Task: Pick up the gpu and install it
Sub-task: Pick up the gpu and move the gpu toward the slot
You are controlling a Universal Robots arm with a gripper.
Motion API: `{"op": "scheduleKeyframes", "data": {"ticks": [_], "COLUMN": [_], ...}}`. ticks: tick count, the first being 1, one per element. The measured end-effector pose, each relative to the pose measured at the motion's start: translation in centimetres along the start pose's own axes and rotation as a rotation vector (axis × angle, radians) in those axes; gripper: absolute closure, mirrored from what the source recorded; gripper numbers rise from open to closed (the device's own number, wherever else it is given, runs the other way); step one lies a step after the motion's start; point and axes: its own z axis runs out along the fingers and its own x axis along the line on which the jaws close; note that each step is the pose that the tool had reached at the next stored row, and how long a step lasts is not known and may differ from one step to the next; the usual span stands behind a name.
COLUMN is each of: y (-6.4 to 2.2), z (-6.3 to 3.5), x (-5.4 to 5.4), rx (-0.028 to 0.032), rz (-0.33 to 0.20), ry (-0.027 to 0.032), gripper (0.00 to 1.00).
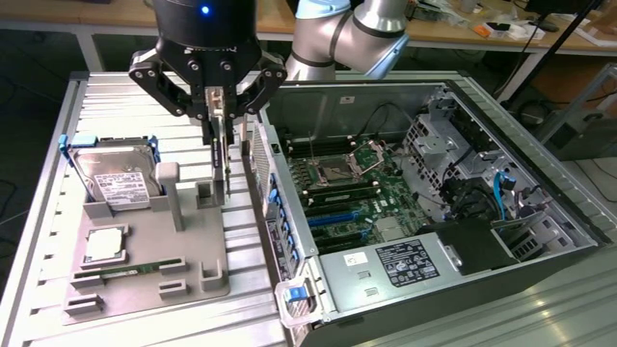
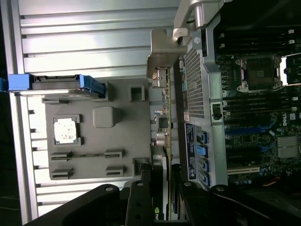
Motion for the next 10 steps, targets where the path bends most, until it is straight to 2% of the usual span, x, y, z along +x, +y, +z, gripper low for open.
{"op": "scheduleKeyframes", "data": {"ticks": [10], "y": [0.1], "z": [0.05], "x": [-1.4], "rx": [0.0001], "rz": [0.0], "ry": [0.0002], "gripper": [0.73]}}
